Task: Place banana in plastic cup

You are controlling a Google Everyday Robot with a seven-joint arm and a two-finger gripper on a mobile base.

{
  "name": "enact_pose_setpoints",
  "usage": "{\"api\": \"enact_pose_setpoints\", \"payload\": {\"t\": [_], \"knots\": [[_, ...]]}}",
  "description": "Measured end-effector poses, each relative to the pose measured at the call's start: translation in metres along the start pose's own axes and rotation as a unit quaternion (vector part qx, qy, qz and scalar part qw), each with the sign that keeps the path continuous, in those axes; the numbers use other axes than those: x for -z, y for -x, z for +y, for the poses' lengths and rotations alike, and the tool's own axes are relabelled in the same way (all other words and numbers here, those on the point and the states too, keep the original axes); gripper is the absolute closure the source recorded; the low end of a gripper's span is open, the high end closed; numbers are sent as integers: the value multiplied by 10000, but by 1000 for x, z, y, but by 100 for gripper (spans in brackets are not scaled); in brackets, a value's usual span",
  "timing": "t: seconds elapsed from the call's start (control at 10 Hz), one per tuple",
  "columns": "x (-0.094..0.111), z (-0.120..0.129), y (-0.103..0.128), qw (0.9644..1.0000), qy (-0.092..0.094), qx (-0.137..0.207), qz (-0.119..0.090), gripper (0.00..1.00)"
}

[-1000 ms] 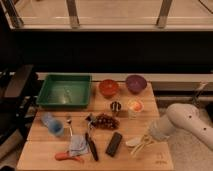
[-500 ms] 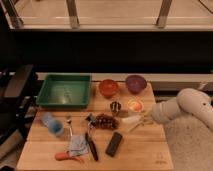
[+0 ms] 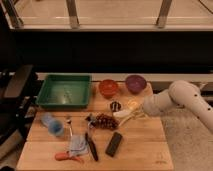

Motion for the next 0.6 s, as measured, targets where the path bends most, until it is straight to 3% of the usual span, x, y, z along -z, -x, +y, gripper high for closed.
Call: {"api": "enact_pose_setpoints", "payload": {"t": [0.4,0.6], "knots": [[0,-1,2,10000,62,70,17,100],[-1,-16,18,9989,102,457,-54,100]]}}
